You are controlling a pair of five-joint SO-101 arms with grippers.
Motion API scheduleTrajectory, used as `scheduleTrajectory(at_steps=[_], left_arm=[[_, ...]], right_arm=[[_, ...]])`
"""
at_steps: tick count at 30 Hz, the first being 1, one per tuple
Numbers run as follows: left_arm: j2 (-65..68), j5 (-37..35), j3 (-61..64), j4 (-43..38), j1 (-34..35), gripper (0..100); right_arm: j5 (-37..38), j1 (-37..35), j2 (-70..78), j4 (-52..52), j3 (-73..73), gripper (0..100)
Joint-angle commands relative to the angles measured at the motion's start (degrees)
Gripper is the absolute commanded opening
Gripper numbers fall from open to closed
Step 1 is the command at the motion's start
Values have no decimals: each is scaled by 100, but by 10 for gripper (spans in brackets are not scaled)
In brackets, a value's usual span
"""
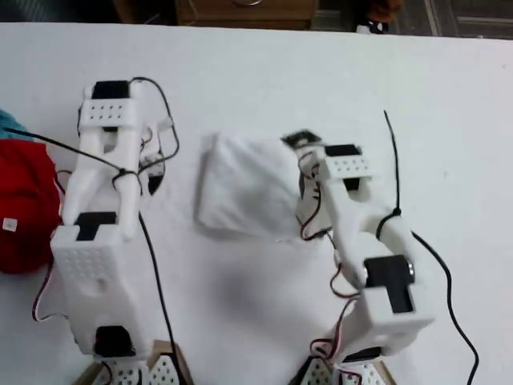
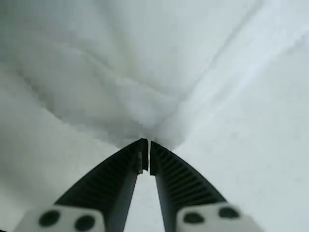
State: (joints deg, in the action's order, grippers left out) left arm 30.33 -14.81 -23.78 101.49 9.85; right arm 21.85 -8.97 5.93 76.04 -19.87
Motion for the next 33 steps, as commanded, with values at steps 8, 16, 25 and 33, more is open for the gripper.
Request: scheduleTrajectory(at_steps=[8,16,25,33], left_arm=[[-404,-9,-163,79,378,80],[-404,545,-154,97,1433,80],[-396,800,-145,105,1952,80],[-404,800,347,88,1925,80]], right_arm=[[18,-532,-409,-1464,1943,19],[9,-1393,1798,-1701,4053,19],[9,-1789,4409,-708,7437,19],[18,-1868,5930,444,9776,19]])
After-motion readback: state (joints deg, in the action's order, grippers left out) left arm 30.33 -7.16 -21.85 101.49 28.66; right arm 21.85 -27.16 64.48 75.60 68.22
